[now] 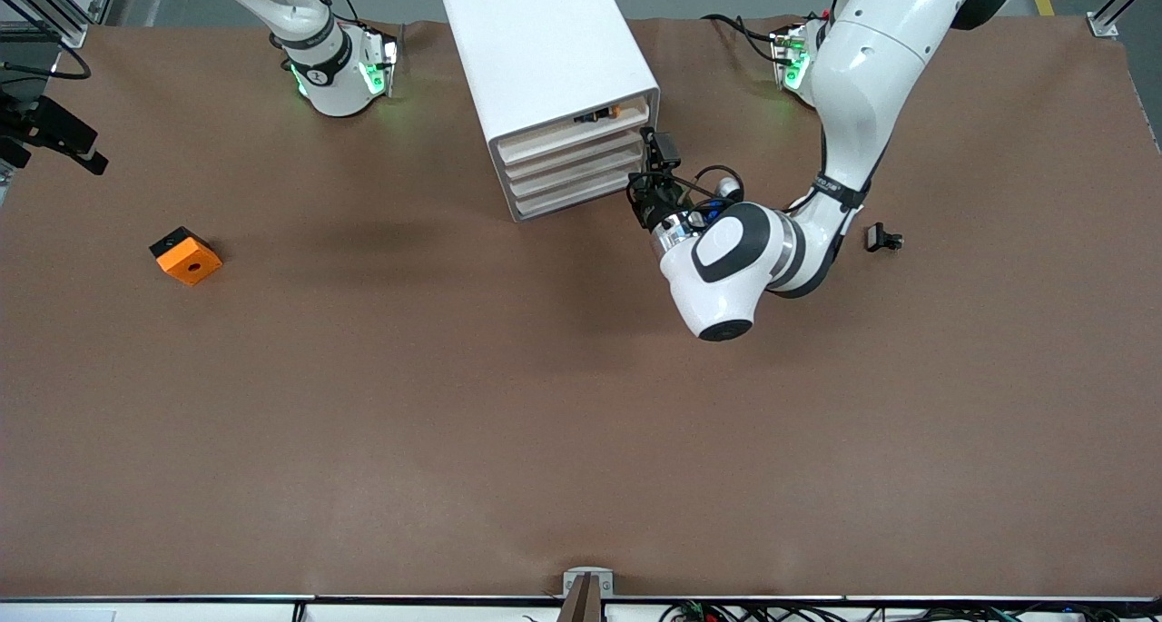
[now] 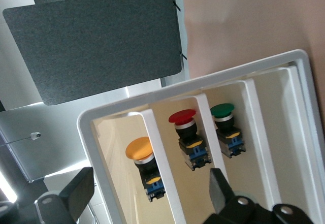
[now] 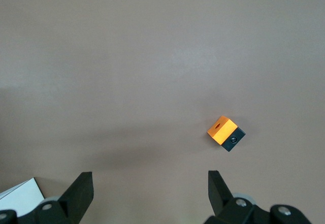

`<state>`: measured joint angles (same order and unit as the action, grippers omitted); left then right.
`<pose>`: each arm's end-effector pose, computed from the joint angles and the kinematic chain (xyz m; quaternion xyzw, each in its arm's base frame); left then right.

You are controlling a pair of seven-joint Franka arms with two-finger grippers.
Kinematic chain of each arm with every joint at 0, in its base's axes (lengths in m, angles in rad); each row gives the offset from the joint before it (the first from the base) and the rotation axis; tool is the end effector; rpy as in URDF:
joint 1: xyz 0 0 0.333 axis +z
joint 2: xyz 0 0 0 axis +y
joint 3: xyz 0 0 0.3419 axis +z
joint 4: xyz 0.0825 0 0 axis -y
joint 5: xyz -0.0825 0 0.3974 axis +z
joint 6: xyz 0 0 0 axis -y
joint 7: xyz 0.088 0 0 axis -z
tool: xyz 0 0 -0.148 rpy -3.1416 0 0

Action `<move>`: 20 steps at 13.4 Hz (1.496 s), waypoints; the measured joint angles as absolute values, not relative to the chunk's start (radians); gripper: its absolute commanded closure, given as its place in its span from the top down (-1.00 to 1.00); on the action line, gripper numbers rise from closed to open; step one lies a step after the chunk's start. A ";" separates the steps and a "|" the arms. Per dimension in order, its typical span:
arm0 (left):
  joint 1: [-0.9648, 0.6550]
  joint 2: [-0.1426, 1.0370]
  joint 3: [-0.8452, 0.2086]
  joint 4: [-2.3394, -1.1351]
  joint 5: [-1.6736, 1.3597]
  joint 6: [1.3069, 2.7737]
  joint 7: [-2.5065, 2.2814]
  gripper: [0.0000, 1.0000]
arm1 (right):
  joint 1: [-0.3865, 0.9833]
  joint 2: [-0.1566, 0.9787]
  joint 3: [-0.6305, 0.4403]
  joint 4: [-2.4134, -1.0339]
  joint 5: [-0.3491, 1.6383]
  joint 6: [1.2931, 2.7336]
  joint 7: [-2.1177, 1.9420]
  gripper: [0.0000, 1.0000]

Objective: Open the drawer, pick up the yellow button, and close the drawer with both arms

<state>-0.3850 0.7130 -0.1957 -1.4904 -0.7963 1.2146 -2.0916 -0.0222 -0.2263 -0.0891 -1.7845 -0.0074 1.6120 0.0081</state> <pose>0.4601 -0.4221 0.2772 -0.5436 -0.5701 0.5322 0.3104 0.4924 -0.0609 0.6286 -0.9979 0.0587 -0.0267 0.0049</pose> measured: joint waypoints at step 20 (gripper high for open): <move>-0.435 0.763 -0.207 -1.557 -0.807 1.136 -2.187 0.15 | -0.022 -0.224 -0.089 -1.784 -0.007 1.600 0.008 1.00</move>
<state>-0.4353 0.7630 -0.2067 -1.5570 -0.8067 1.1362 -2.1869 -0.0222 -0.2240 -0.0891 -1.7845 -0.0074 1.5999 0.0082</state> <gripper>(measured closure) 0.366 0.000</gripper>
